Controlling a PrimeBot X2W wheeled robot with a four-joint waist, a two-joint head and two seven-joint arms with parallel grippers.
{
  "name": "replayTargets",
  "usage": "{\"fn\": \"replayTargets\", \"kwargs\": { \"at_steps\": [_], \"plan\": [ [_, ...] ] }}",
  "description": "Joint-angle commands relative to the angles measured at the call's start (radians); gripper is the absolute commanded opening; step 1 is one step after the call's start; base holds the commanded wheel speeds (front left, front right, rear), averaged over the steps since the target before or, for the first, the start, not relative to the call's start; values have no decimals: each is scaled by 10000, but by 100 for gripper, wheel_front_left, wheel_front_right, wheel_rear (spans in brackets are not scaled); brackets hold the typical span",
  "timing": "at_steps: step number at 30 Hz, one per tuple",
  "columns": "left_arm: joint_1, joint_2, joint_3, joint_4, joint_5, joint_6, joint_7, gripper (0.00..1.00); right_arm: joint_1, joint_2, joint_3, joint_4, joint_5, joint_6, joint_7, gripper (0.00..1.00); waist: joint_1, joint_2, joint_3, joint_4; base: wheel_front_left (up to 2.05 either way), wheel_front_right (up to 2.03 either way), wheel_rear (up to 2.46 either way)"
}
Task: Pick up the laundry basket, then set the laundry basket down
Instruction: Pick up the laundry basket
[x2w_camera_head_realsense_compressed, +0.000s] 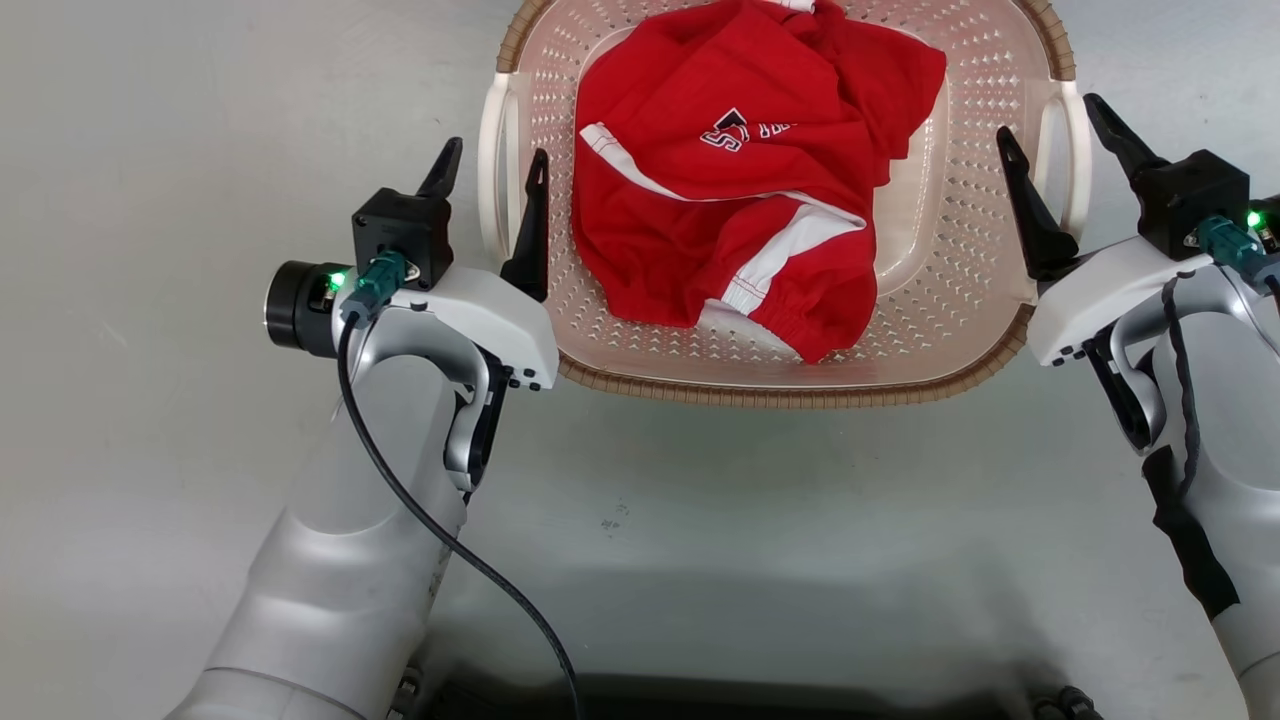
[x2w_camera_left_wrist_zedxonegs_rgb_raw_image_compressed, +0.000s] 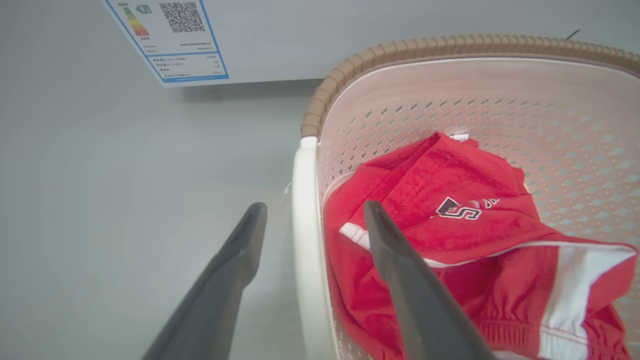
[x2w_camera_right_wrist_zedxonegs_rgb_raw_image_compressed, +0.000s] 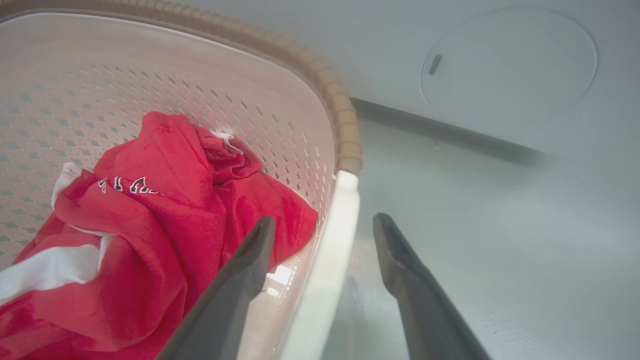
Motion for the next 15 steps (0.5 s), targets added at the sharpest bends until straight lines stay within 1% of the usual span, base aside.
{"fn": "replayTargets", "kwargs": {
  "at_steps": [1,15],
  "plan": [
    [98,246,70,-28,-126,34,-103,100,298,54,211,-54,91,39,-120,100,0,0,40,-8,0,0,0],
    [-125,246,-408,549,-409,12,-103,100,330,64,662,294,564,39,-120,100,0,0,123,-56,0,0,0]
  ]
}}
